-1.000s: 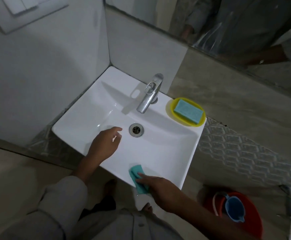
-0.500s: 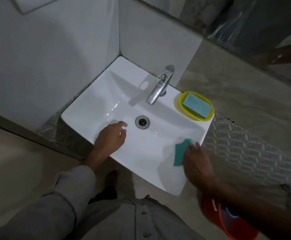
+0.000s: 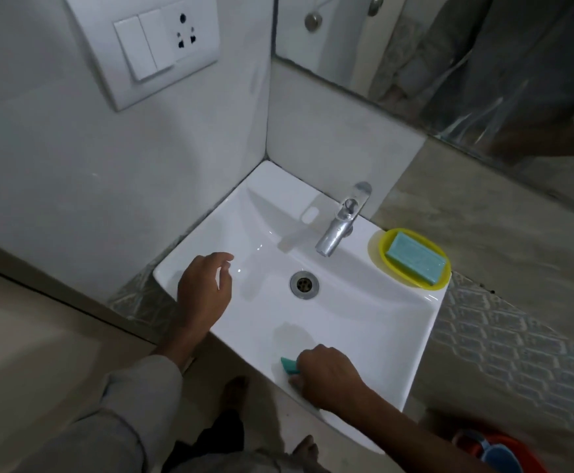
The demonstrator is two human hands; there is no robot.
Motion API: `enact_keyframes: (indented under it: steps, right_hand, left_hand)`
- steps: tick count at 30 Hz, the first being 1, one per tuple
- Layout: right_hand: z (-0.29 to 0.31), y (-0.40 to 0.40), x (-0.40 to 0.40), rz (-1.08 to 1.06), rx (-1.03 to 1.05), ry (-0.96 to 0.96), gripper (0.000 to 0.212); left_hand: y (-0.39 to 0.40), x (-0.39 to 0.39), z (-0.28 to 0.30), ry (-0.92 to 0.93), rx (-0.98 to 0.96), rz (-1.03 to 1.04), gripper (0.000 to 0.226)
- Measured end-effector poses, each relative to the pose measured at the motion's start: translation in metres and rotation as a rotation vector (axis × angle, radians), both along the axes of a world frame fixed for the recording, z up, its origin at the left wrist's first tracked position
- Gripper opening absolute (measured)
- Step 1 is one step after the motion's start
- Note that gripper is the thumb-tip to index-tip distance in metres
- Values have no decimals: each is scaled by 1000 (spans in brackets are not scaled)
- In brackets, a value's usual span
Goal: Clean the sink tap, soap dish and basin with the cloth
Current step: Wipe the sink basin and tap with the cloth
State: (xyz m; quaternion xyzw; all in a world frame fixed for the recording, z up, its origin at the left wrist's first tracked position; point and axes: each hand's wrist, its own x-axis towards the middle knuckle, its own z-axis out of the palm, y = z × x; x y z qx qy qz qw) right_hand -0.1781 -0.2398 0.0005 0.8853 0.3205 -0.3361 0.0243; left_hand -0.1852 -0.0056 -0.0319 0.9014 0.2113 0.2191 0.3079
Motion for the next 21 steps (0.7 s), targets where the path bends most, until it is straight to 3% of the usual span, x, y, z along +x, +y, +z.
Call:
enact_keyframes:
  steps: [6,11,17,21]
  right_hand:
    - [-11,-3,-4,-110,293,81,37]
    - [-27,29,7,-246,551,66,28]
    - [-56,139,33,-103,746,21,19]
    - [-73,174,95,31,705,-89,26]
  left_hand:
    - [5,1,-12,-50,-95,84,21]
    - [7,4,-12,-51,-159,199,17]
    - [7,5,-8,-53,-159,224,23]
    - [7,8,-7,-20,-86,198,27]
